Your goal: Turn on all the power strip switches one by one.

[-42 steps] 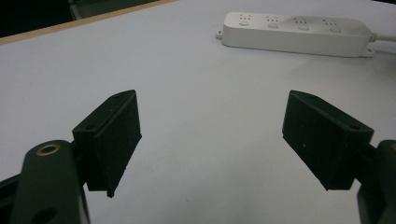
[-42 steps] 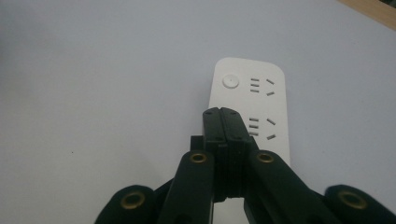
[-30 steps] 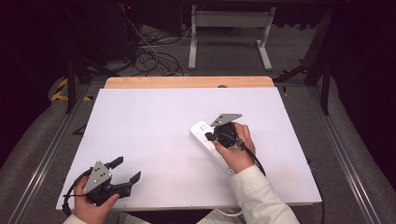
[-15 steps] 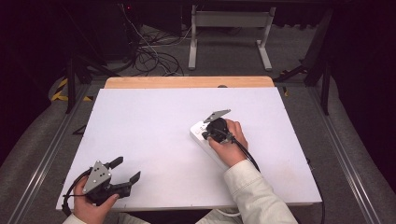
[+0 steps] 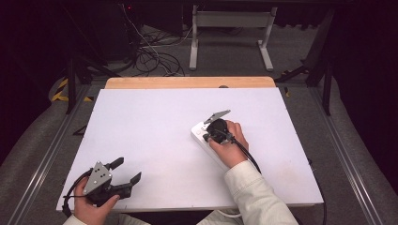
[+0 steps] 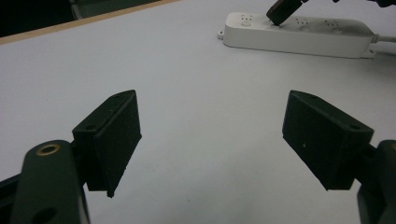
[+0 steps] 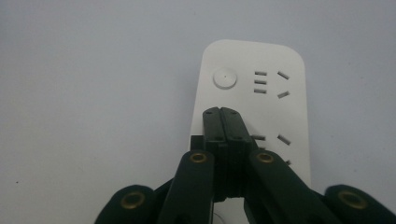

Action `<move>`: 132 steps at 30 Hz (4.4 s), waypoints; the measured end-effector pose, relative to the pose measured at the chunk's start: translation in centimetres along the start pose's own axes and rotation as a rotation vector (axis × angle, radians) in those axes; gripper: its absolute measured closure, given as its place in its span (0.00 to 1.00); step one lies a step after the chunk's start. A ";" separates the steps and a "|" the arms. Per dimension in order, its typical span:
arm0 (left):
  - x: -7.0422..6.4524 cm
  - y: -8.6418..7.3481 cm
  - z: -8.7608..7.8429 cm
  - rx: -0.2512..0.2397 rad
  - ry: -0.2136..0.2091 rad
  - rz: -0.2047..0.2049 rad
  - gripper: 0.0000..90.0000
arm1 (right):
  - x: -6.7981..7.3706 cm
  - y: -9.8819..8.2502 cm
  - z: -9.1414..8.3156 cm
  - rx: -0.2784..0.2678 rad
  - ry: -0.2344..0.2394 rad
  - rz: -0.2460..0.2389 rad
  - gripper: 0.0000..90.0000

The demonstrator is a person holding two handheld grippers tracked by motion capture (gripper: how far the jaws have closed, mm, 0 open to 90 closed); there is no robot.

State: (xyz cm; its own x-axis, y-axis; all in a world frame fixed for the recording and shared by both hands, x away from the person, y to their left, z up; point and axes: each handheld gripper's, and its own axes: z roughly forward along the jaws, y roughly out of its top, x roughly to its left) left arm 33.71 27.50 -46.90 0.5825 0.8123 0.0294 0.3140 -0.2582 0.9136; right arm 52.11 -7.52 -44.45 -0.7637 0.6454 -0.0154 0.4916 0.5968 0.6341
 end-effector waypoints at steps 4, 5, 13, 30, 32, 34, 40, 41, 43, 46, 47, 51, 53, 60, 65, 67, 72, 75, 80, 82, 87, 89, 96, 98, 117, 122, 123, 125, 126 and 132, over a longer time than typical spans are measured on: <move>0.0 0.0 0.0 0.000 0.002 0.003 0.22 | 0.0 0.0 0.0 0.005 -0.002 -0.001 1.00; 0.0 0.0 0.0 0.000 0.002 0.003 0.22 | 0.0 0.0 0.1 0.007 -0.002 -0.001 1.00; 0.0 0.0 0.0 0.001 0.002 0.009 0.22 | 0.4 0.3 0.2 0.037 -0.023 -0.022 1.00; -0.1 0.0 0.0 0.000 -0.002 0.000 0.22 | 1.0 0.4 0.4 0.056 -0.065 -0.032 1.00; 0.0 0.0 0.0 -0.001 -0.003 0.000 0.22 | 1.0 0.5 0.4 0.058 -0.062 -0.027 1.00; -0.1 0.0 -0.1 -0.001 -0.003 0.000 0.22 | 0.8 0.5 0.4 0.057 -0.053 -0.018 1.00; -0.1 0.0 -0.1 -0.002 -0.004 0.002 0.22 | 0.9 0.4 0.4 0.060 -0.061 -0.026 1.00; 0.0 0.0 -0.1 -0.001 -0.003 0.005 0.22 | 0.9 0.5 0.4 0.058 -0.063 -0.028 1.00; 0.0 0.0 -0.1 -0.002 -0.004 0.004 0.22 | 1.1 0.6 -0.1 0.026 -0.080 -0.050 1.00; 0.1 0.0 0.0 -0.001 -0.001 -0.002 0.22 | 1.4 1.2 -2.0 -0.120 -0.056 -0.039 1.00; 0.1 0.0 0.1 0.001 0.001 0.000 0.22 | 1.6 1.5 -2.5 -0.140 -0.055 -0.044 1.00; 0.0 0.0 0.0 -0.001 0.000 0.005 0.22 | 1.9 2.3 -3.2 -0.145 -0.039 -0.058 1.00; 0.0 0.0 -0.1 -0.006 -0.001 -0.003 0.22 | 1.7 2.4 -3.2 -0.148 -0.037 -0.051 1.00; 0.0 0.0 0.0 0.000 -0.001 -0.003 0.22 | 1.4 2.5 -2.8 -0.142 -0.024 -0.035 1.00; 0.1 0.0 0.0 0.002 0.000 0.003 0.22 | 1.1 2.9 -2.3 -0.152 -0.020 -0.037 1.00; 0.1 0.0 0.0 0.001 0.001 0.001 0.22 | 1.0 3.1 -1.9 -0.148 -0.019 -0.038 1.00; 0.1 0.0 0.0 -0.002 0.002 0.002 0.22 | 0.4 3.2 -0.5 -0.130 -0.017 -0.020 1.00; 0.1 0.0 0.0 -0.002 -0.002 -0.006 0.22 | 0.0 3.2 0.3 -0.121 -0.011 0.000 1.00; 0.1 0.0 0.0 -0.004 -0.002 -0.006 0.22 | -0.3 3.2 1.3 -0.099 -0.007 0.020 1.00; 0.1 0.0 0.0 -0.005 -0.002 -0.007 0.22 | -0.4 3.1 1.7 -0.082 -0.009 0.022 1.00; 0.1 0.0 0.0 -0.004 -0.002 -0.009 0.22 | -0.4 3.0 2.3 -0.062 -0.011 0.024 1.00; 0.1 0.0 0.0 -0.004 -0.002 -0.009 0.22 | -0.4 3.0 2.5 -0.051 -0.015 0.023 1.00; 0.1 0.0 -0.1 -0.002 0.000 0.001 0.22 | -0.4 2.9 2.6 -0.036 -0.021 0.016 1.00; 0.2 0.0 -0.1 -0.001 0.001 0.003 0.22 | -0.4 2.9 2.6 -0.035 -0.021 0.014 1.00; 0.0 0.0 0.0 0.001 -0.002 0.004 0.22 | 0.1 2.9 2.9 -0.020 -0.047 -0.018 1.00; 0.0 0.0 0.0 0.002 -0.002 0.005 0.22 | 0.1 2.9 2.9 -0.018 -0.049 -0.021 1.00; 0.0 0.0 0.0 0.000 -0.004 -0.002 0.22 | 0.1 2.9 2.9 -0.018 -0.047 -0.020 1.00; 0.1 0.0 0.0 0.003 -0.002 0.006 0.22 | 0.0 2.9 2.9 -0.017 -0.043 -0.017 1.00; 0.1 0.0 0.0 0.002 -0.003 0.004 0.22 | 0.0 2.9 2.9 -0.016 -0.043 -0.018 1.00; 0.0 0.0 0.0 0.002 -0.006 -0.002 0.22 | 0.0 3.1 3.0 -0.003 -0.043 -0.022 1.00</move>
State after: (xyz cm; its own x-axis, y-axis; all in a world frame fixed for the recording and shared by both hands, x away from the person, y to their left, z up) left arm 33.74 27.50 -46.96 0.5864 0.8096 0.0256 0.3165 -0.2581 0.9128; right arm 54.85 -4.20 -44.81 -0.7557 0.6520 -0.0623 0.4738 0.6099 0.6352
